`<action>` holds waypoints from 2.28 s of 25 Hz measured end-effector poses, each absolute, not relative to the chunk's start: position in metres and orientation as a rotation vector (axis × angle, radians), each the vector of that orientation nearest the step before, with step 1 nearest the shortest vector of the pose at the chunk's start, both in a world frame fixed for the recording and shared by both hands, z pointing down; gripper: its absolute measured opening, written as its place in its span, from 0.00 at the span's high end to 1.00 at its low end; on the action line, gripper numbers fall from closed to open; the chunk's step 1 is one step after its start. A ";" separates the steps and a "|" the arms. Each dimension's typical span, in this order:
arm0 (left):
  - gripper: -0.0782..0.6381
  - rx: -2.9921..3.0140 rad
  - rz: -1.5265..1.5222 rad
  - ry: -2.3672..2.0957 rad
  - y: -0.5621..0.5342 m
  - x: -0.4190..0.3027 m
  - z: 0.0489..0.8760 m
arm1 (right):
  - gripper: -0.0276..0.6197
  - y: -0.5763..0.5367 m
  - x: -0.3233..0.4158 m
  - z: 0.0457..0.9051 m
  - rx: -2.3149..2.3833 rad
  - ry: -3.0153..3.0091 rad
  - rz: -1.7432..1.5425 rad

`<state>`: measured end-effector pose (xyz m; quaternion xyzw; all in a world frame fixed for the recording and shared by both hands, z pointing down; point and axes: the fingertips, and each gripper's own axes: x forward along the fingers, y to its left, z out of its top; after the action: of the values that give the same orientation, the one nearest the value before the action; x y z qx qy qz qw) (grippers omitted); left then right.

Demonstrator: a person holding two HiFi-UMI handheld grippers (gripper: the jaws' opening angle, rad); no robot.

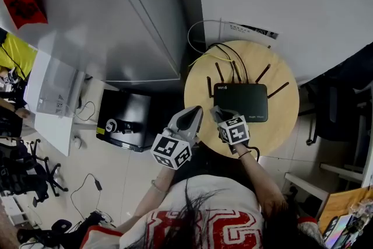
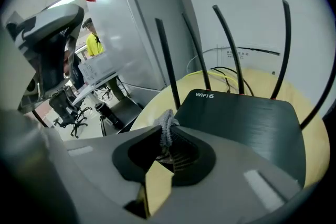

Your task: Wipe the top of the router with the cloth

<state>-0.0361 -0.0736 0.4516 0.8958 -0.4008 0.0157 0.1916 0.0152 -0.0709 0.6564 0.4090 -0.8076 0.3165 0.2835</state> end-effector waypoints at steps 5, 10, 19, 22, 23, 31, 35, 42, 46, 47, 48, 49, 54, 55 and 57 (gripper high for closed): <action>0.89 2.506 0.044 -1.134 -0.075 -0.042 0.453 | 0.90 -0.067 0.025 0.661 1.114 -2.150 0.866; 0.89 2.516 0.045 -1.105 -0.075 -0.035 0.454 | 0.90 -0.063 0.060 0.663 1.196 -2.116 0.897; 0.89 2.543 0.052 -1.035 -0.075 -0.017 0.455 | 0.90 -0.057 0.147 0.665 1.454 -1.995 0.974; 0.89 2.549 0.054 -1.020 -0.075 -0.012 0.454 | 0.90 -0.053 0.179 0.665 1.542 -1.940 0.994; 0.89 2.550 0.055 -1.016 -0.076 -0.011 0.454 | 0.90 -0.051 0.190 0.665 1.570 -1.920 1.001; 0.89 2.546 0.065 -1.017 -0.074 -0.010 0.457 | 0.90 -0.036 0.255 0.667 1.753 -1.796 1.051; 0.89 2.540 0.065 -1.023 -0.074 -0.013 0.457 | 0.90 -0.039 0.245 0.661 1.768 -1.798 1.071; 0.89 2.533 0.058 -1.035 -0.074 -0.018 0.457 | 0.90 -0.051 0.136 0.658 1.466 -2.010 1.015; 0.89 2.531 0.055 -1.043 -0.074 -0.022 0.457 | 0.90 -0.053 0.067 0.655 1.266 -2.111 0.965; 0.89 2.529 0.054 -1.046 -0.074 -0.023 0.457 | 0.90 -0.053 0.053 0.655 1.224 -2.129 0.951; 0.89 2.527 0.054 -1.049 -0.074 -0.024 0.457 | 0.90 -0.053 0.041 0.654 1.182 -2.145 0.934; 0.89 2.525 0.054 -1.053 -0.074 -0.026 0.458 | 0.90 -0.053 0.030 0.654 1.143 -2.157 0.915; 0.89 2.516 0.054 -1.063 -0.072 -0.030 0.460 | 0.90 -0.053 0.006 0.654 1.057 -2.168 0.850; 0.89 2.516 0.055 -1.065 -0.072 -0.031 0.460 | 0.90 -0.053 0.007 0.654 1.058 -2.165 0.849; 0.89 2.515 0.054 -1.066 -0.073 -0.032 0.460 | 0.90 -0.052 0.012 0.659 1.055 -2.163 0.850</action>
<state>-0.0320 -0.0728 0.4599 0.9014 -0.3820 0.0194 0.2031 0.0120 -0.0517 0.6591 0.3957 -0.8109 0.3188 0.2904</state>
